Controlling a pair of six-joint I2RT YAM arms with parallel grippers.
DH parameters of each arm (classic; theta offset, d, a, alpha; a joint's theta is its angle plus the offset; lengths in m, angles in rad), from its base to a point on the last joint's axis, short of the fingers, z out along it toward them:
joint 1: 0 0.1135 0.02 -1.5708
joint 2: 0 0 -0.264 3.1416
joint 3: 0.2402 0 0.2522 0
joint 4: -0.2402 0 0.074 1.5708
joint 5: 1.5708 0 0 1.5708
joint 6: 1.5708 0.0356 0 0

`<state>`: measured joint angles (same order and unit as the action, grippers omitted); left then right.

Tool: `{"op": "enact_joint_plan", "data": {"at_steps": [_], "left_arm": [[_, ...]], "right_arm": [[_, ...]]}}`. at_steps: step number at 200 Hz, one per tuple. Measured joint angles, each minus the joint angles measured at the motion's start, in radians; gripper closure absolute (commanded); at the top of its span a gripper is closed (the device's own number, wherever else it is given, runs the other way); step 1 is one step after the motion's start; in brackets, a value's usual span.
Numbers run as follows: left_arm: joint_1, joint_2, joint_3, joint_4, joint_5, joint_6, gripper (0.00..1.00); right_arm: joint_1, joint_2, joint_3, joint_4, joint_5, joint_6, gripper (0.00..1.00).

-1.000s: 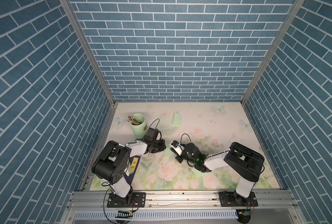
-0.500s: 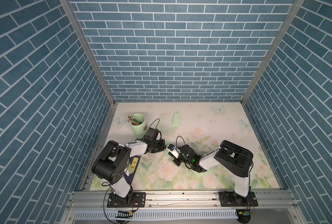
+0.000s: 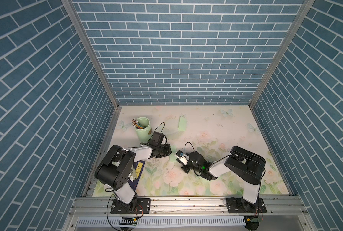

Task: Fold the square paper along the opposite sides
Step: Smooth out the paper at the center of the board.

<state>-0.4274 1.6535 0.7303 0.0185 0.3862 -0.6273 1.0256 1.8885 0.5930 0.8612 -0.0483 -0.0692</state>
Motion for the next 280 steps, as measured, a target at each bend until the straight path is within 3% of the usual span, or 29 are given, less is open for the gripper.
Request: {"op": "enact_joint_plan", "data": {"at_steps": [89,120,153,201,280], "left_arm": [[0.003,0.009,0.013,-0.014,0.01,0.026,1.0],[0.004,0.024,0.035,-0.03,0.03,0.067,1.0],[-0.018,0.058,0.083,-0.075,0.06,0.144,1.0],[-0.062,0.061,0.089,-0.097,0.088,0.183,1.0],[-0.062,0.065,0.088,-0.095,0.098,0.184,1.0]], "right_arm": [[-0.024,-0.034,-0.051,0.015,-0.011,0.002,1.0],[-0.043,-0.125,-0.077,-0.08,-0.004,0.01,1.0],[-0.053,-0.208,-0.144,-0.033,0.008,-0.012,1.0],[-0.053,-0.087,-0.098,0.089,-0.006,-0.046,1.0],[-0.064,0.051,-0.002,0.115,-0.031,-0.058,1.0]]}}
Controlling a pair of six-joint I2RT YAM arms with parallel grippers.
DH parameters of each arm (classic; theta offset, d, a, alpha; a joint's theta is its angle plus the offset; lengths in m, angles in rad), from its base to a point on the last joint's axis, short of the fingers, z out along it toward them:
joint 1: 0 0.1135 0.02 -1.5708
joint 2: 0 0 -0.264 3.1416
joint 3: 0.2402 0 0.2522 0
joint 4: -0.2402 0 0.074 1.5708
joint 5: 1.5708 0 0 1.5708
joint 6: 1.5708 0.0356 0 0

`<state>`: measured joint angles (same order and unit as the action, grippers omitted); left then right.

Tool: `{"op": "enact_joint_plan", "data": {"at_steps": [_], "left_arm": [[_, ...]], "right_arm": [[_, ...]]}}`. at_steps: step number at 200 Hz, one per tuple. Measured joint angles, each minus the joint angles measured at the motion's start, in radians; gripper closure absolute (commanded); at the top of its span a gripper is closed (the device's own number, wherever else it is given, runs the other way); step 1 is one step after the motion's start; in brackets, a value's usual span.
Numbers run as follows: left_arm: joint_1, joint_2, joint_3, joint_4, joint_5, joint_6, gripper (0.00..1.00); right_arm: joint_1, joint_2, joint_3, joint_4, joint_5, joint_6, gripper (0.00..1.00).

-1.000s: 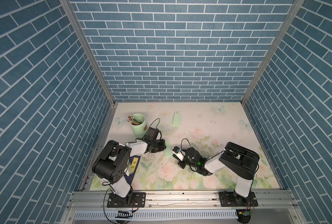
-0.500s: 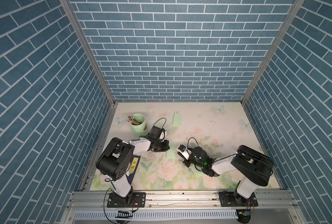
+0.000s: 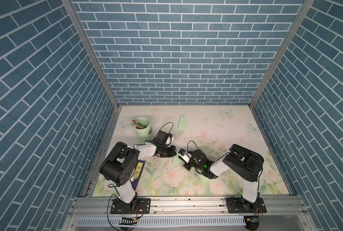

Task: Fold the square paper along the opposite sides
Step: Smooth out the paper at the center of the board.

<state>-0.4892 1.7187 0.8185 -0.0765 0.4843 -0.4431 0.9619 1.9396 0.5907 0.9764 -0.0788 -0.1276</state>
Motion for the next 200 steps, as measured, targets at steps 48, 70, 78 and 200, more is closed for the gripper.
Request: {"op": "enact_joint_plan", "data": {"at_steps": [48,70,78,200], "left_arm": [[0.0,0.0,0.0,0.003,0.0,0.007,1.0],[0.0,0.0,-0.004,0.01,0.001,0.007,1.0],[0.0,0.0,-0.005,0.012,0.003,0.007,1.0],[0.0,0.0,-0.01,0.022,0.003,0.007,1.0]], "right_arm": [[-0.036,0.022,0.032,-0.005,-0.008,0.035,1.0],[-0.054,0.032,0.054,-0.018,-0.009,0.053,1.0],[-0.06,0.034,0.058,-0.02,-0.011,0.058,1.0],[-0.116,0.035,0.082,-0.055,-0.028,0.097,1.0]]}}
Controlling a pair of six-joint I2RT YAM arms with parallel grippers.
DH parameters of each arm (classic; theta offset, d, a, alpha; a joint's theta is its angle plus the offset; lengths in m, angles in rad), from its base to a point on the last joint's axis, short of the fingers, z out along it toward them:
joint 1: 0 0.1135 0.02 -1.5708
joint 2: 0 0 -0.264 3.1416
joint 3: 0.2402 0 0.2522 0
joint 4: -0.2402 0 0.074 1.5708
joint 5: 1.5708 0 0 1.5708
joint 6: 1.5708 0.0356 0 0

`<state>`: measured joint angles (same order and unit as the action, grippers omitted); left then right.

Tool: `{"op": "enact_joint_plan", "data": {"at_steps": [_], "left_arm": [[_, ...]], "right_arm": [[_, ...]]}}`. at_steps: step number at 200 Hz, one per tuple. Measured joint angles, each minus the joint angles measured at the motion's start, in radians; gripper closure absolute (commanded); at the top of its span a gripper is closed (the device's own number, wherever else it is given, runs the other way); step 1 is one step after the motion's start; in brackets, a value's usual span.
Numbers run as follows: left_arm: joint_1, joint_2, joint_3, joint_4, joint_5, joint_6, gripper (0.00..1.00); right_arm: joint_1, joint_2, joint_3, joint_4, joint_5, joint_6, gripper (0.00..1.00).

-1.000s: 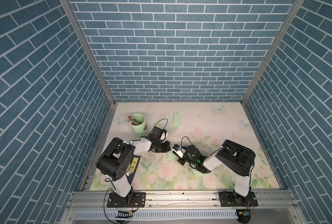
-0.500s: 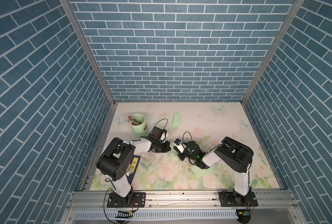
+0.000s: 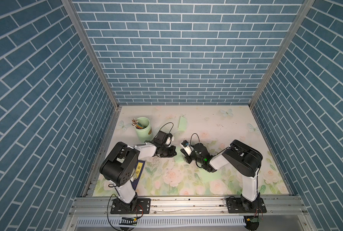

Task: Fold the square paper along the opposite sides
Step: Smooth out the paper at the center of the board.

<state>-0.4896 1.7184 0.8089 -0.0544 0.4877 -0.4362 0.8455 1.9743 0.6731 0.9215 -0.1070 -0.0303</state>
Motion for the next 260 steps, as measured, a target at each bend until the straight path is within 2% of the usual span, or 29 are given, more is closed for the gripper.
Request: {"op": "enact_joint_plan", "data": {"at_steps": [60,108,133,220,260], "left_arm": [[0.0,0.0,0.0,0.0,-0.001,0.0,1.0],[0.0,0.0,0.0,-0.001,-0.002,0.0,1.0],[0.0,-0.002,0.0,-0.002,-0.004,0.0,1.0],[0.0,-0.002,0.0,-0.001,-0.007,0.0,1.0],[0.004,-0.002,0.006,-0.012,-0.008,0.004,1.0]], "right_arm": [[0.008,-0.019,0.066,-0.045,0.007,0.016,1.0],[0.026,0.07,0.109,-0.027,0.017,0.058,1.0],[0.023,0.07,0.105,-0.021,0.024,0.075,1.0],[-0.037,0.028,0.021,0.024,0.045,0.098,1.0],[-0.041,-0.089,-0.134,0.118,0.001,0.034,1.0]]}}
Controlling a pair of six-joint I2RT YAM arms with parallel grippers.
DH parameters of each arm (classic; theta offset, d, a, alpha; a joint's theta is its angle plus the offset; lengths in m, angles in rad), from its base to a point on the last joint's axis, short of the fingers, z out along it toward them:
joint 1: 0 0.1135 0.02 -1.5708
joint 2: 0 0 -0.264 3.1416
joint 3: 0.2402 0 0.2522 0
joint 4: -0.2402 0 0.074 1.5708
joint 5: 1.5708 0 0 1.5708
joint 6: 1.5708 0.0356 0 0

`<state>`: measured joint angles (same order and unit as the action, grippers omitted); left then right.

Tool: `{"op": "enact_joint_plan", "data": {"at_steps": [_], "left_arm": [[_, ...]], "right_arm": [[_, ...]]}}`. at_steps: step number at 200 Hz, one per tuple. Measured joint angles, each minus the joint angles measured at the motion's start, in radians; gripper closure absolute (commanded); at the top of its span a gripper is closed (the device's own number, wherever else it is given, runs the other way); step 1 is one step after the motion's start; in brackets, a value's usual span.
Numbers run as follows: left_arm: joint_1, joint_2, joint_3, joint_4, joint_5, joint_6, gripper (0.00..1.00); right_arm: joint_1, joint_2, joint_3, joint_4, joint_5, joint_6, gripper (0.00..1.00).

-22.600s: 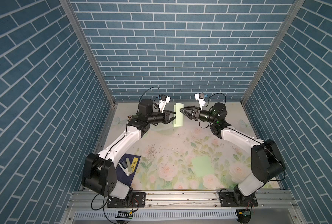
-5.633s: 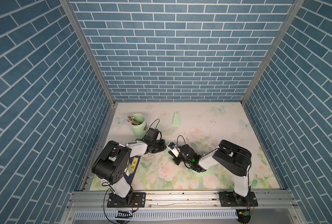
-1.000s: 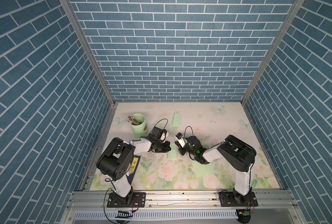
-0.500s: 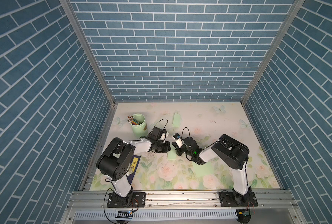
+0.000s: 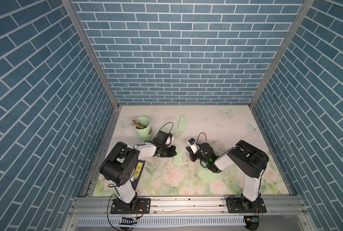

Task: Fold the square paper along the opposite sides
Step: Smooth out the paper at the center of the board.

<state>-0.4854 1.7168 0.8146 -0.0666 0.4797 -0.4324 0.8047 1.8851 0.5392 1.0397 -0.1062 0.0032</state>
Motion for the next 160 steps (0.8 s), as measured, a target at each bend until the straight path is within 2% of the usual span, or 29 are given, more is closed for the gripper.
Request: {"op": "enact_joint_plan", "data": {"at_steps": [33,64,160], "left_arm": [[0.002,0.008,0.025,-0.041,-0.003,0.011,1.0],[0.003,0.029,0.057,-0.073,0.001,0.033,1.0],[0.003,0.07,0.158,-0.226,-0.018,0.126,1.0]], "right_arm": [[0.035,0.016,-0.004,0.115,-0.092,-0.03,1.0],[0.056,0.074,0.023,0.131,-0.142,-0.047,1.0],[0.083,0.138,0.03,0.117,-0.153,-0.064,1.0]]}}
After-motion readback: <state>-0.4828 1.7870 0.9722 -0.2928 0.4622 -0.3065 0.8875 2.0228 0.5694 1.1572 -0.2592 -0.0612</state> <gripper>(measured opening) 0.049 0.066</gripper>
